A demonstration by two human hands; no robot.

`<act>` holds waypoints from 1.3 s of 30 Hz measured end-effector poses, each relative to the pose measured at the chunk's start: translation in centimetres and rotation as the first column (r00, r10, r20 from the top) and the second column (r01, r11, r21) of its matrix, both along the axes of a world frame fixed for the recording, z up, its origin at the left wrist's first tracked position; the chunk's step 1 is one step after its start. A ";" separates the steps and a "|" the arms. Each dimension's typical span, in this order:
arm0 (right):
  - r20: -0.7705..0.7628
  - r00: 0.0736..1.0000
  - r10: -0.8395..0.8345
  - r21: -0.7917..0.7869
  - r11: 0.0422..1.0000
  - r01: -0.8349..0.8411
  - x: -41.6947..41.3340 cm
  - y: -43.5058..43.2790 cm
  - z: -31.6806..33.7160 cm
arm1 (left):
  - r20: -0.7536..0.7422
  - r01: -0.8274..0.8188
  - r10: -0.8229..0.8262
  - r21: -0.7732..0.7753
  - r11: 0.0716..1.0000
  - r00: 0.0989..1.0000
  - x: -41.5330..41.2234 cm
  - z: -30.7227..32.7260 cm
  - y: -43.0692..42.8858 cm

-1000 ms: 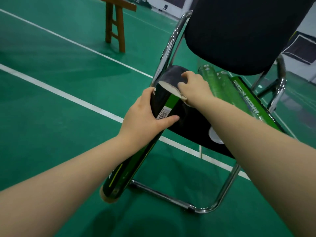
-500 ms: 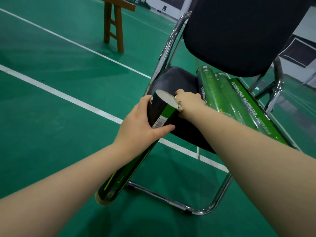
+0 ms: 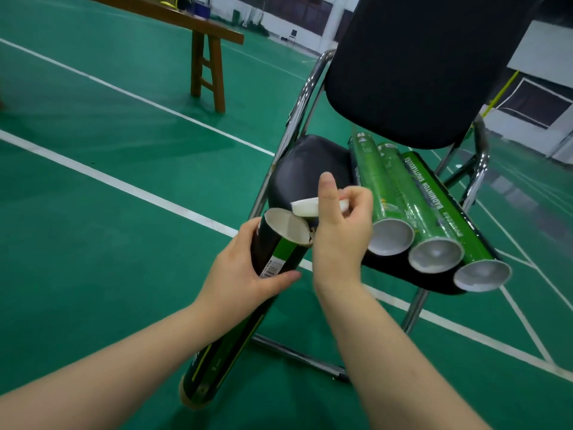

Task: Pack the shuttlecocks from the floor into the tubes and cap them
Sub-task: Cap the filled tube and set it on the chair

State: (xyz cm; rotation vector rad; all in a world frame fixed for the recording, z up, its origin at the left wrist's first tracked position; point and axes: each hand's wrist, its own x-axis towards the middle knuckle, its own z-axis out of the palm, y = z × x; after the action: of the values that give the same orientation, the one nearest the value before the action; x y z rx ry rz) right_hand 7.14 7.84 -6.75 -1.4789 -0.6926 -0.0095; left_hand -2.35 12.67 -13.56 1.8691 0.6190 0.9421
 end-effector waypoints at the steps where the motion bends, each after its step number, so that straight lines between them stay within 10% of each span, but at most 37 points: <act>1: -0.046 0.999 0.010 0.022 1.000 -0.009 -1.1 -0.4 -0.8 | 0.010 0.007 -0.007 -0.012 1.000 1.000 -0.5 -0.3 -0.3; 22: -0.281 0.960 0.020 -0.019 0.999 -0.026 -6.3 -2.5 -8.6 | 0.110 0.151 -0.123 -0.295 0.944 0.986 -3.3 -4.6 -3.0; 27: -0.374 0.919 0.126 0.010 0.991 -0.132 -6.5 -2.3 -8.2 | 0.217 0.097 0.044 -0.595 0.798 0.975 -2.0 -0.4 -2.4; 39: -0.439 0.874 0.207 0.022 0.975 -0.220 -7.7 -2.3 -8.1 | 0.178 -0.030 0.196 -0.661 0.750 0.964 -2.8 0.7 -2.8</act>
State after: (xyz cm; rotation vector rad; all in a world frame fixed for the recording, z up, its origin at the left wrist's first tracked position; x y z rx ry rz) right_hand -0.60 5.51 -14.87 -1.3588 -0.4815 0.4956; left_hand -5.13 9.86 -12.84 1.0770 0.7988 0.8595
